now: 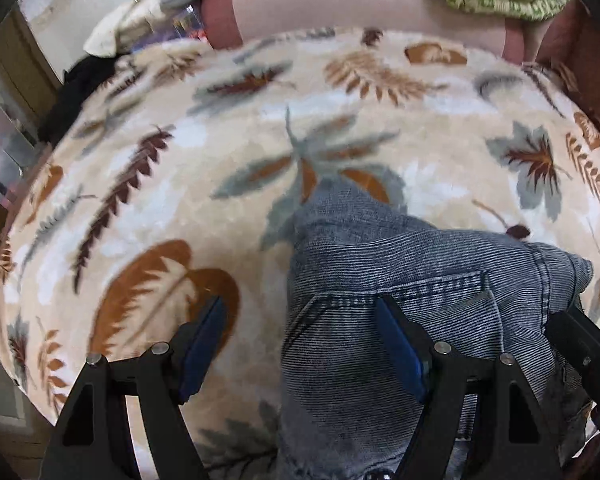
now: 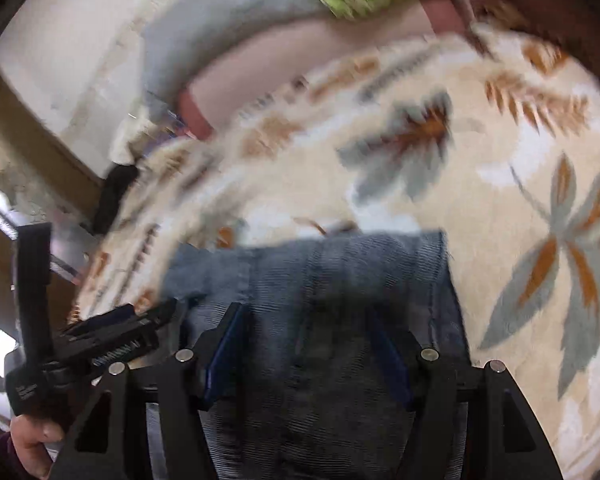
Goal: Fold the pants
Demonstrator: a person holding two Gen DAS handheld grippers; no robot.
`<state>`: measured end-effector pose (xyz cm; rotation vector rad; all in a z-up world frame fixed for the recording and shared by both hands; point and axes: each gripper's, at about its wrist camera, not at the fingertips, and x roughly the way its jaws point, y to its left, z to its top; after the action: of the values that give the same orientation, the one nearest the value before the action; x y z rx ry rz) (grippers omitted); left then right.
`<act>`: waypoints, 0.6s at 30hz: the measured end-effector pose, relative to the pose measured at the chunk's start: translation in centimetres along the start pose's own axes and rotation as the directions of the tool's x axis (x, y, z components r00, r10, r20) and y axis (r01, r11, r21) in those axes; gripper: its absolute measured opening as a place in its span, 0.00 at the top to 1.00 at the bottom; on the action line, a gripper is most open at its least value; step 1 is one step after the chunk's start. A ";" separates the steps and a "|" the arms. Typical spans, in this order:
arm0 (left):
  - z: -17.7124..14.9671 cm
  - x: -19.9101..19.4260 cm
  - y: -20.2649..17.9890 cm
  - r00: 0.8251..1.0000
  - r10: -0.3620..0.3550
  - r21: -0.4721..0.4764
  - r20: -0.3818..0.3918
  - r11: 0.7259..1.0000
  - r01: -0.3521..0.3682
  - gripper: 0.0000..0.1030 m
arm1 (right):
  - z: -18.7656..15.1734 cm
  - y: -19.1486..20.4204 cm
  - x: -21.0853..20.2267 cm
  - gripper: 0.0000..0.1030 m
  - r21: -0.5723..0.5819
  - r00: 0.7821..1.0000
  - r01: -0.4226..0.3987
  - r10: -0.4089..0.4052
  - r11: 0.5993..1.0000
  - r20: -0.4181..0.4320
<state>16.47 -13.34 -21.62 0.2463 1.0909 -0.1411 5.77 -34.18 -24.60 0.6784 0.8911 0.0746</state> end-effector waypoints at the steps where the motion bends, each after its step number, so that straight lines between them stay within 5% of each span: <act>1: -0.1 0.1 -0.1 1.000 0.009 0.007 -0.004 1.000 -0.009 0.23 | 0.0 0.1 -0.3 0.39 -0.008 1.000 -0.001 0.001 1.000 0.009; 11: -4.1 -6.1 1.8 0.996 -0.009 0.063 0.089 0.998 0.004 0.23 | -3.3 1.8 -6.2 0.37 -0.131 0.990 -0.064 0.079 0.989 0.115; 18: -9.5 -6.5 2.6 0.994 -0.109 0.055 0.013 0.993 0.108 0.23 | -7.5 2.4 -5.2 0.37 -0.194 1.000 0.026 -0.029 0.981 -0.009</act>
<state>5.99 -8.38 -19.66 0.2344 1.0862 -0.2703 -2.65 -30.17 -22.90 0.4836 0.8914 0.1393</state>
